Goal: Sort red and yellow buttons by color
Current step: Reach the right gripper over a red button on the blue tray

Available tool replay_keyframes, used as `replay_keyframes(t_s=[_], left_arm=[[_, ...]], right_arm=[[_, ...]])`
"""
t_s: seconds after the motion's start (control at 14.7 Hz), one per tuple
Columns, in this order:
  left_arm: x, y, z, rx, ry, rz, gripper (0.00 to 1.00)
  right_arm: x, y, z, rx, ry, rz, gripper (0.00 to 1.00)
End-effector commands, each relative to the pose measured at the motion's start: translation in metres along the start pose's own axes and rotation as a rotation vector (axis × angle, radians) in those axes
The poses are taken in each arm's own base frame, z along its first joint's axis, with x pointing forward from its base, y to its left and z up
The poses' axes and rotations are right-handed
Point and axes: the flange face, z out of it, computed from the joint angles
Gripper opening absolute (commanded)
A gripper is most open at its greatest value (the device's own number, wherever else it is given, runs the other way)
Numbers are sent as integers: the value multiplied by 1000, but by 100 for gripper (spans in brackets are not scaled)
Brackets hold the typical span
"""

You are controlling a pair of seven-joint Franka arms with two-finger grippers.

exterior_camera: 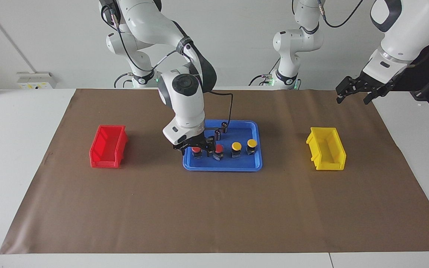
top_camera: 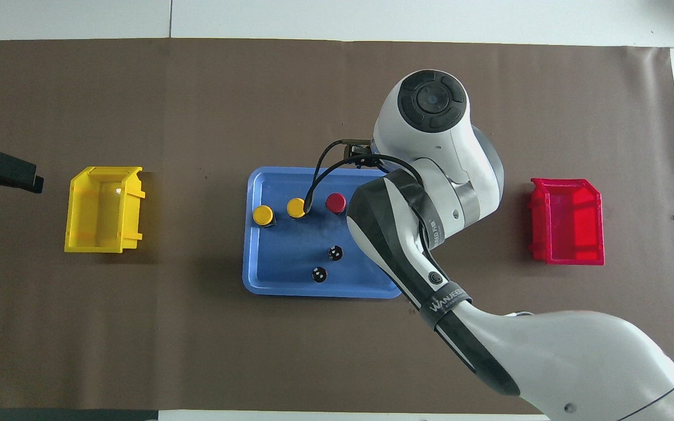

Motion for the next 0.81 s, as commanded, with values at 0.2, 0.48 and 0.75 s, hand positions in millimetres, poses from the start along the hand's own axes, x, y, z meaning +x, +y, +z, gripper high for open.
replay_keyframes(t_s=[0.2, 0.48, 0.75], left_arm=[[-10, -1, -1, 0, -1, 1, 100], [-9, -1, -2, 0, 5, 3, 100], [-9, 0, -1, 0, 0, 7, 100]], right_arm=[[-37, 15, 18, -9, -3, -12, 96], [-51, 16, 36, 13, 28, -28, 88], [-56, 18, 42, 10, 26, -68, 77]])
